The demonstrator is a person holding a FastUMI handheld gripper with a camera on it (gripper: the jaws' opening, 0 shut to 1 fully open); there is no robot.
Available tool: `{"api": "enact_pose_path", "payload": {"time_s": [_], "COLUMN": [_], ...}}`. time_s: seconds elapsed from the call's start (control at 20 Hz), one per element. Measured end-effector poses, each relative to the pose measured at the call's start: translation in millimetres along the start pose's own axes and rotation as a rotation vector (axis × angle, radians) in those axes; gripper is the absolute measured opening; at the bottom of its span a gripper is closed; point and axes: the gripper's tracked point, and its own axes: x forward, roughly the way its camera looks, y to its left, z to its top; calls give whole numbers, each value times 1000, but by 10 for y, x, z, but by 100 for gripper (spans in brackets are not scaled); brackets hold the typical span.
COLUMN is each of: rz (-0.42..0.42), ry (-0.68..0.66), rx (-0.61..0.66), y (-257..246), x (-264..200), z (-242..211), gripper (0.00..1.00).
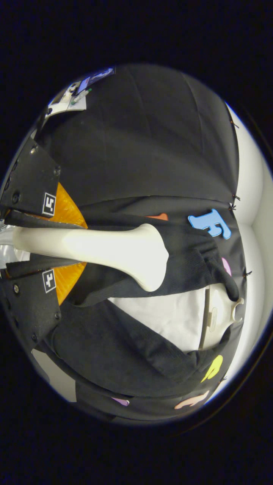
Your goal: Iron the clothes twice with a garment steamer, once on the left side and once on the right side.
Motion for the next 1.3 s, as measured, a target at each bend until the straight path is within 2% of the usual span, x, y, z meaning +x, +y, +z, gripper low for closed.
{"api": "enact_pose_path", "payload": {"time_s": [0.6,1.3], "rz": [6,13], "ry": [84,175], "rx": [31,57], "y": [-86,-90], "x": [-126,-132], "z": [-592,-728], "gripper": [38,38]}}
